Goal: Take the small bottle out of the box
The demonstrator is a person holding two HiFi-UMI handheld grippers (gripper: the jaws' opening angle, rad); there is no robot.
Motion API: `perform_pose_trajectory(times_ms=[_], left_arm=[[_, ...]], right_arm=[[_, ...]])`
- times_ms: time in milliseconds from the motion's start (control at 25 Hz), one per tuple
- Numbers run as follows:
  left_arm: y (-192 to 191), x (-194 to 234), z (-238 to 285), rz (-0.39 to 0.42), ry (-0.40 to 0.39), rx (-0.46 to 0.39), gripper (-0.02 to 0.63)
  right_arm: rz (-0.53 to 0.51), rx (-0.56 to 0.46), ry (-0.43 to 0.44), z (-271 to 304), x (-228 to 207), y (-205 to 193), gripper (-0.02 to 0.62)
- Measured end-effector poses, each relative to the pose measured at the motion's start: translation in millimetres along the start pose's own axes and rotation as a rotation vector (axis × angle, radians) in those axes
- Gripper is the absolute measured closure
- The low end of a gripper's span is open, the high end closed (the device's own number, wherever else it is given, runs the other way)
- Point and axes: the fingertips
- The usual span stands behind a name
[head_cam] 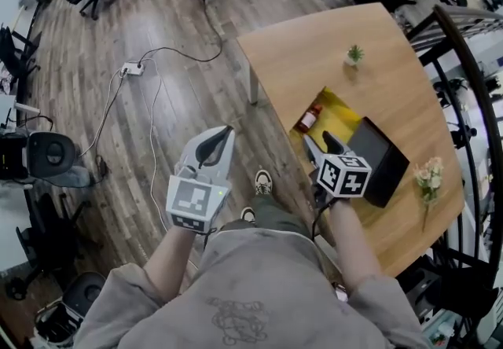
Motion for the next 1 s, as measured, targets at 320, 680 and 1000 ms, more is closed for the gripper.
perform_pose_trajectory(times_ms=[320, 680, 1000], left_arm=[[10.1, 19.5, 45.7, 0.019, 0.036, -0.005, 0.604], [2.1, 28.9, 72.1, 0.022, 0.065, -0.007, 0.604], [-5.7, 33.3, 83.3, 0.032, 0.064, 0.018, 0.604]], right_arm=[[0.057, 0.089, 0.038, 55.2, -25.2, 7.4, 0.364], [0.144, 0.23, -0.002, 104.0, -52.1, -22.0, 0.364], [0.169, 0.274, -0.013, 127.2, -56.7, -30.1, 0.364]])
Point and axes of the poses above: the fingertips, and each gripper's own axes: z forward along the fingers, x to its left, y out of its top, and after that the axes turned 12 degrees about -y, right-handed
